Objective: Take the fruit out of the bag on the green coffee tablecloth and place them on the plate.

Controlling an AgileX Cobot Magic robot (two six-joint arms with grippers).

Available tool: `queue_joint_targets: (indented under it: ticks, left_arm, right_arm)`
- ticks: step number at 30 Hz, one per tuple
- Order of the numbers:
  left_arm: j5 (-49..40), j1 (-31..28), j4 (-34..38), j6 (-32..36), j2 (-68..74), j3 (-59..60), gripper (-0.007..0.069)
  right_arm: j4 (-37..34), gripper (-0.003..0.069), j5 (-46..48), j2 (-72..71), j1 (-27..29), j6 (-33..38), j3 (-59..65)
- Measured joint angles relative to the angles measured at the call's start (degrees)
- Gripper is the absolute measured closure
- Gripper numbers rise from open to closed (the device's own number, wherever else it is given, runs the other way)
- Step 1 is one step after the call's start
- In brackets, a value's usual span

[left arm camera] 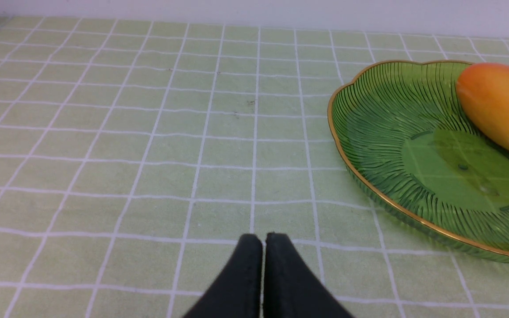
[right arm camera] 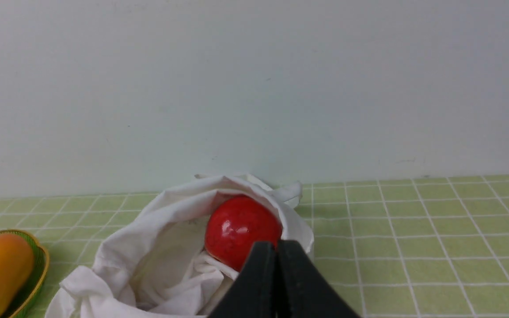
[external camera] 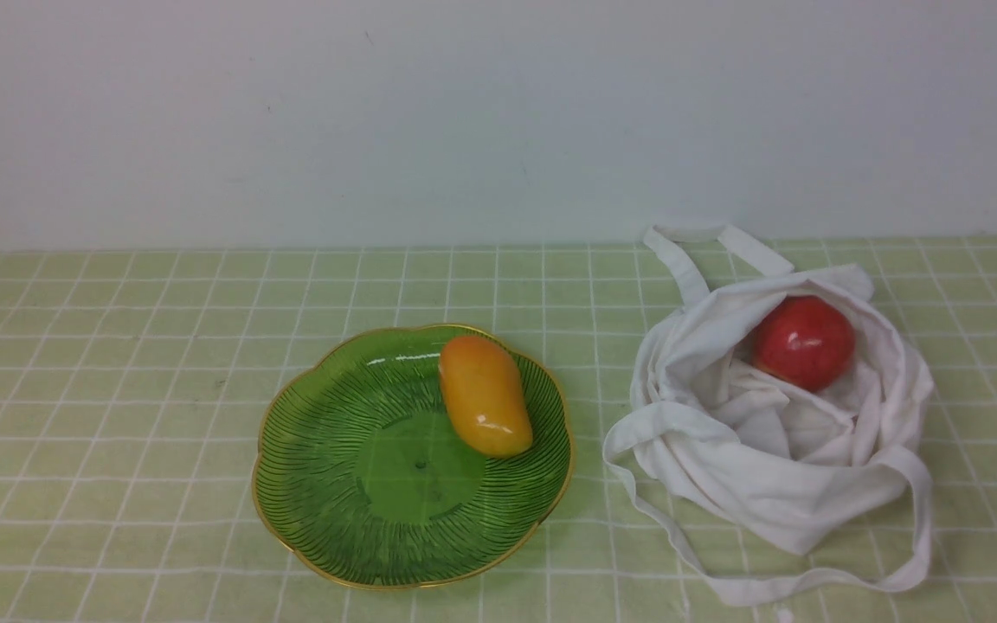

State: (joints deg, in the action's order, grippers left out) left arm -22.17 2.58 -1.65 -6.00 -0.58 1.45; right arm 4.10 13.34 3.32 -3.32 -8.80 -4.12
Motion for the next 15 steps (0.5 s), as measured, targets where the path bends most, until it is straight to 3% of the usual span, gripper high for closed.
queue_joint_targets:
  ticks: [15]
  left_arm:
    - [0.0,0.0,0.0,0.0,0.0,0.0,0.0632]
  right_arm:
    - [-0.3,0.0674,6.9,-3.8,0.4,1.3,5.7]
